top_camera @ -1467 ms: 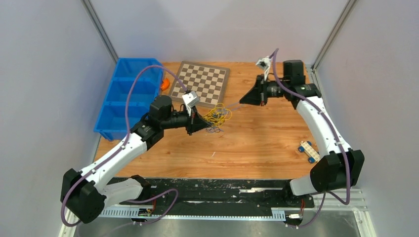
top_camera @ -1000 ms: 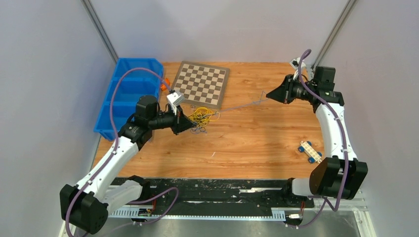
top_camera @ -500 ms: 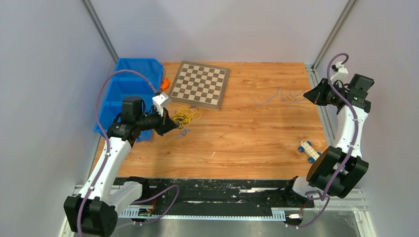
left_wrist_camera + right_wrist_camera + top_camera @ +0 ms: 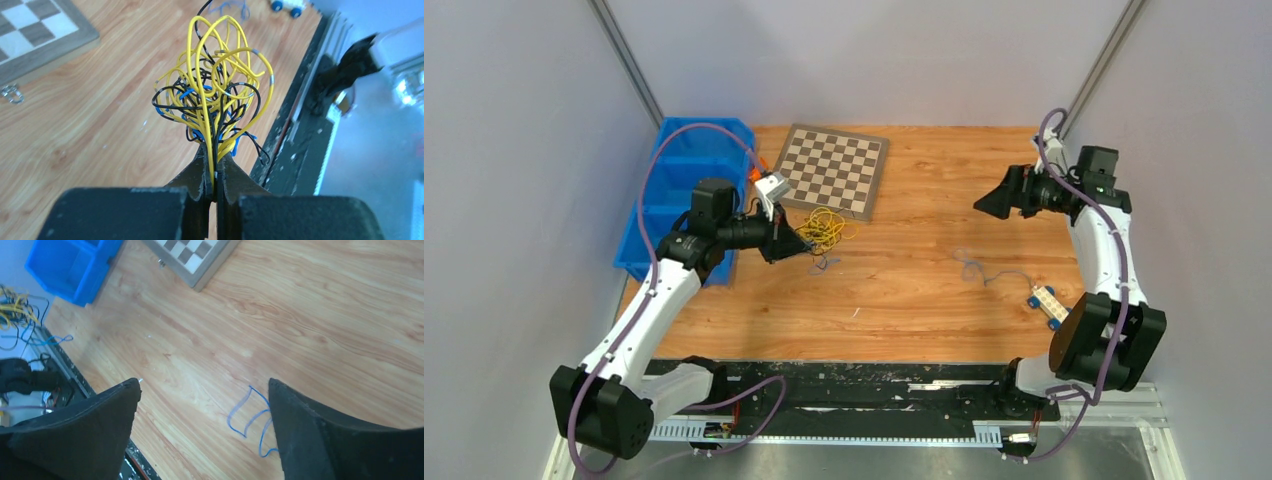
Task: Untangle the cables
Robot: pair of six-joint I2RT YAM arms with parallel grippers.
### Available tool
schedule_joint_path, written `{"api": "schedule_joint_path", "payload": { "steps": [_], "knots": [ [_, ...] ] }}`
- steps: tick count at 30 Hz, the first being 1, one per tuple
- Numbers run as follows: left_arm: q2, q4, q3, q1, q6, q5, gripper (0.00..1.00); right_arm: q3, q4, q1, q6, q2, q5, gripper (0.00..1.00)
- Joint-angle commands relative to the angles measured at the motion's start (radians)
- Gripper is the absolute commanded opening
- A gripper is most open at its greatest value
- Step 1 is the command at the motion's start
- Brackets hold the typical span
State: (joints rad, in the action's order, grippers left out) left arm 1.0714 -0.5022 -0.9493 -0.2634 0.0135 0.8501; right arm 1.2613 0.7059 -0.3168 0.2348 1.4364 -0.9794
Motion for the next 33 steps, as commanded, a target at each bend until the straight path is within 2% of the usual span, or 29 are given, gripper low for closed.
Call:
{"api": "schedule_joint_path", "payload": {
  "steps": [1,3,8,13,22,27,28,29,31,32,33],
  "knots": [
    [0.036,0.258,-0.059,-0.039,-0.288,0.033,0.00,0.023,0.025,0.113,0.051,-0.044,-0.057,1.00],
    [0.062,0.329,-0.065,-0.066,-0.365,0.038,0.00,0.023,0.014,0.193,0.016,-0.050,-0.083,1.00],
    [0.127,0.420,-0.080,-0.160,-0.440,0.040,0.00,0.042,-0.108,0.430,-0.116,-0.033,-0.131,1.00],
    [0.178,0.550,-0.072,-0.179,-0.609,0.067,0.00,0.091,-0.174,0.610,-0.179,0.011,-0.152,1.00],
    [0.220,0.764,-0.045,-0.177,-0.856,0.079,0.00,-0.023,-0.275,0.726,-0.165,-0.037,-0.136,1.00],
    [0.230,0.829,-0.028,-0.166,-0.931,0.078,0.00,-0.041,-0.343,0.770,-0.178,-0.007,-0.084,0.99],
    [0.231,0.832,-0.027,-0.165,-0.943,0.079,0.00,-0.038,-0.352,0.775,-0.179,0.001,-0.084,0.90],
    [0.229,0.832,-0.026,-0.159,-0.945,0.078,0.00,-0.033,-0.358,0.775,-0.183,0.005,-0.093,0.69],
    [0.223,0.811,-0.028,-0.143,-0.934,0.080,0.00,-0.027,-0.356,0.769,-0.179,0.002,-0.104,0.18],
    [0.219,0.797,-0.030,-0.134,-0.925,0.079,0.00,-0.036,-0.354,0.760,-0.175,-0.013,-0.101,0.02],
    [0.211,0.762,-0.034,-0.104,-0.897,0.079,0.00,-0.052,-0.351,0.745,-0.172,-0.032,-0.097,0.00]
  ]
}}
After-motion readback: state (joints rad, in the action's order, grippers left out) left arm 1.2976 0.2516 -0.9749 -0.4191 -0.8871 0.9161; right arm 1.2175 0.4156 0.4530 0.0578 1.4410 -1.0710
